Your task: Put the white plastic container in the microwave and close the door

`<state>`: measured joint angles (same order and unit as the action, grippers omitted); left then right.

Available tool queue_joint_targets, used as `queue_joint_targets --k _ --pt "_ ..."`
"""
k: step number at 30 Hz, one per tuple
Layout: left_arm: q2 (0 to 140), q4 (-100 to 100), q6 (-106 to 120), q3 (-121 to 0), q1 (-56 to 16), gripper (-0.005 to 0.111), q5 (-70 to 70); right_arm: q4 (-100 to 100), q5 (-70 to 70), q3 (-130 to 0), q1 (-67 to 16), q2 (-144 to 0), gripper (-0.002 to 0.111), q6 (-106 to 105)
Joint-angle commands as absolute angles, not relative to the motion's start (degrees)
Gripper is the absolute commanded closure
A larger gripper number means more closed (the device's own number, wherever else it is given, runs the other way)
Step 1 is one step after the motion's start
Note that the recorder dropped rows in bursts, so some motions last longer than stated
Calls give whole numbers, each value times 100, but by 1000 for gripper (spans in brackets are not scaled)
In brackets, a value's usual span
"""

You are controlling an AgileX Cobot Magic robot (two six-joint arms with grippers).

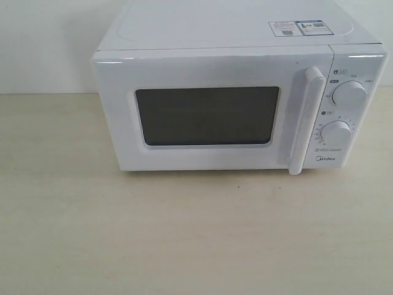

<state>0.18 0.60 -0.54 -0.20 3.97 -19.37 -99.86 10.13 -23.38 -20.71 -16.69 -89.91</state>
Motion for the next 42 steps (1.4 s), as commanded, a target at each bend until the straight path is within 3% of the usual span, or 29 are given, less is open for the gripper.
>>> queue_joint_targets --k 1,9,17,35,38,42 --pt "0 66 -41 0 412 103 -1929 -9995 1105 -1885 -2057 -781 108 -9066" --pt "0 66 -41 0 412 103 -1929 -9995 1041 -1238 -1948 0 108 -9054" --pt "0 66 -41 0 412 103 -1929 -9995 501 -869 -1082 0 108 -8852" --pt "0 66 -41 0 412 103 -1929 -9872 -158 -869 -1093 0 108 -8718" --pt "0 66 -41 0 412 103 -1929 -8391 -498 -869 -1093 0 108 -7391" --pt "0 66 -41 0 412 103 -1929 -4638 -938 -869 -1093 0 108 -3866"
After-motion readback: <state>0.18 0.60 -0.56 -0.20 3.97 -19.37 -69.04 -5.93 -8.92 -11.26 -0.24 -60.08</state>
